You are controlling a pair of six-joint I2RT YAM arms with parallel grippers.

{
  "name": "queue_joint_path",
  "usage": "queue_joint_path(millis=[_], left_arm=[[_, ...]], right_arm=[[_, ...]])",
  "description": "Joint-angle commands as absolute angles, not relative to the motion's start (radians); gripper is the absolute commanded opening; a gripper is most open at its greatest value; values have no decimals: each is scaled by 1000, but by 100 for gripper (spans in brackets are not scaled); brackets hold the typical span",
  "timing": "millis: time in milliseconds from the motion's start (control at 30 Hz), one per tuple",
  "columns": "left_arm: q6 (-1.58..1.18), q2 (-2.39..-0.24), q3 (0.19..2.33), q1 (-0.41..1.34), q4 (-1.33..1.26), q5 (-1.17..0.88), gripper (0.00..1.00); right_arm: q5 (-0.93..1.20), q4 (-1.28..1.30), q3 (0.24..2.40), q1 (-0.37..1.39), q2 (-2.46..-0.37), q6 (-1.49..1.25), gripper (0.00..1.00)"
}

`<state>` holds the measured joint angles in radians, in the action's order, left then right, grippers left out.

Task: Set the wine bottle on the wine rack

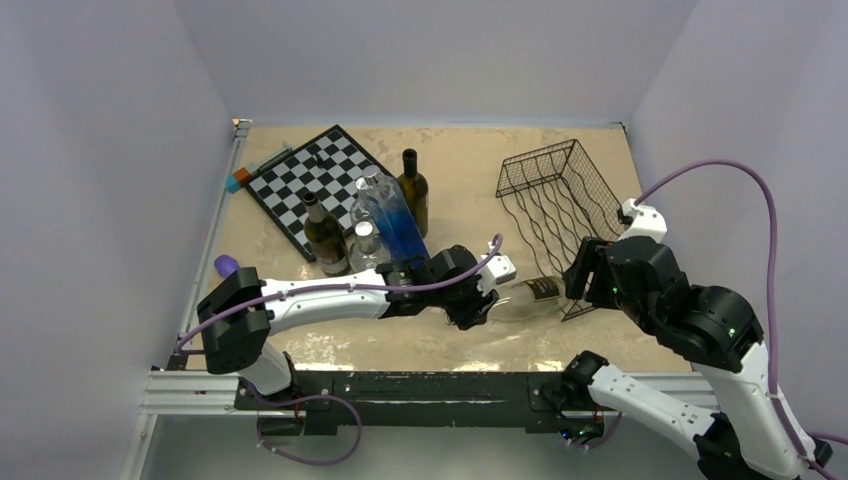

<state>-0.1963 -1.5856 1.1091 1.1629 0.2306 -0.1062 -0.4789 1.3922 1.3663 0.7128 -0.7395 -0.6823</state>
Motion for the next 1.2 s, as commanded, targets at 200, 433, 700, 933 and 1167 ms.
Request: queue_joint_path(millis=[200,433,700,933,1167], left_arm=[[-220,-1483,1165,1174,-167,-96,0],[-230,-1530,1108,1185,-318,-52,0],[-196,-1637,1075,1209,-525,27,0],[-172,-1745,1090,1247,-647,123,0],[-134,-1774,1063,1295,-721,226,0]], right_arm=[[-429,1382,1333,712,-789,-739,68],[-387,1383,1283,711,-806,-795,67],[-402,1459,1281,710,-853,-911,64],[-461,1512,1305,706,-904,-980,63],[-442,1442,1255,543,-931,-917,51]])
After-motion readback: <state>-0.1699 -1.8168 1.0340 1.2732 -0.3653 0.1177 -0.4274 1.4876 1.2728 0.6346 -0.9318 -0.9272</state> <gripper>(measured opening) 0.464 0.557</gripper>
